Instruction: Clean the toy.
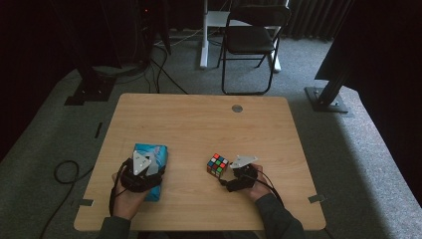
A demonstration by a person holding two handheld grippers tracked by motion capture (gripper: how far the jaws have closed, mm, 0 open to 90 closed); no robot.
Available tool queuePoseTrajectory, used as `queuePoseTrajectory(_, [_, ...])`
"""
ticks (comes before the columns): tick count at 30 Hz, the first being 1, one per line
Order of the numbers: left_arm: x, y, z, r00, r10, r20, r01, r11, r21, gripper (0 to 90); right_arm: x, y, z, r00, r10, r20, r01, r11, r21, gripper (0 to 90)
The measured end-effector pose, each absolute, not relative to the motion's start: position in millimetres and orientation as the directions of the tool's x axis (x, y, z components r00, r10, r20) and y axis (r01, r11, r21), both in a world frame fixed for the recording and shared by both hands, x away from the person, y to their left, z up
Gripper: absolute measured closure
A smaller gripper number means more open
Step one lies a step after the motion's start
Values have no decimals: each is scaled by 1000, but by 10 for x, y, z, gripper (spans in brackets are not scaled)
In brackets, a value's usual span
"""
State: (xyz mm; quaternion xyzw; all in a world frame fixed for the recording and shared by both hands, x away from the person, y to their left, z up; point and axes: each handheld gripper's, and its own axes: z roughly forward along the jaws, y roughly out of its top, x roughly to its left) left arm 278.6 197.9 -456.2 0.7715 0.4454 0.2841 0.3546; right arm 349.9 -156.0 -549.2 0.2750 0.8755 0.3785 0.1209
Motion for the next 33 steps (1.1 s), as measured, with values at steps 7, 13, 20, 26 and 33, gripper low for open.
queuePoseTrajectory(7, [2768, 2022, -4575, 427, 894, 139, 489, -358, 796, 346, 3500, -1561, -5493, -820, 572, -5, 389, 562, 730, 176])
queuePoseTrajectory(13, [2761, 1957, -4610, 451, 878, 158, 488, -391, 781, 355, 3498, -1560, -5493, -819, 574, -3, 391, 562, 729, 176])
queuePoseTrajectory(20, [2743, 1971, -4635, 438, 881, 178, 494, -401, 771, 366, 3497, -1560, -5492, -819, 574, -2, 392, 561, 729, 176])
queuePoseTrajectory(26, [2750, 1991, -4693, 437, 885, 161, 521, -395, 756, 382, 3497, -1560, -5492, -819, 574, -2, 392, 561, 729, 176])
queuePoseTrajectory(33, [2792, 2058, -4754, 403, 904, 141, 567, -368, 737, 399, 3497, -1560, -5492, -819, 574, -2, 392, 562, 729, 176])
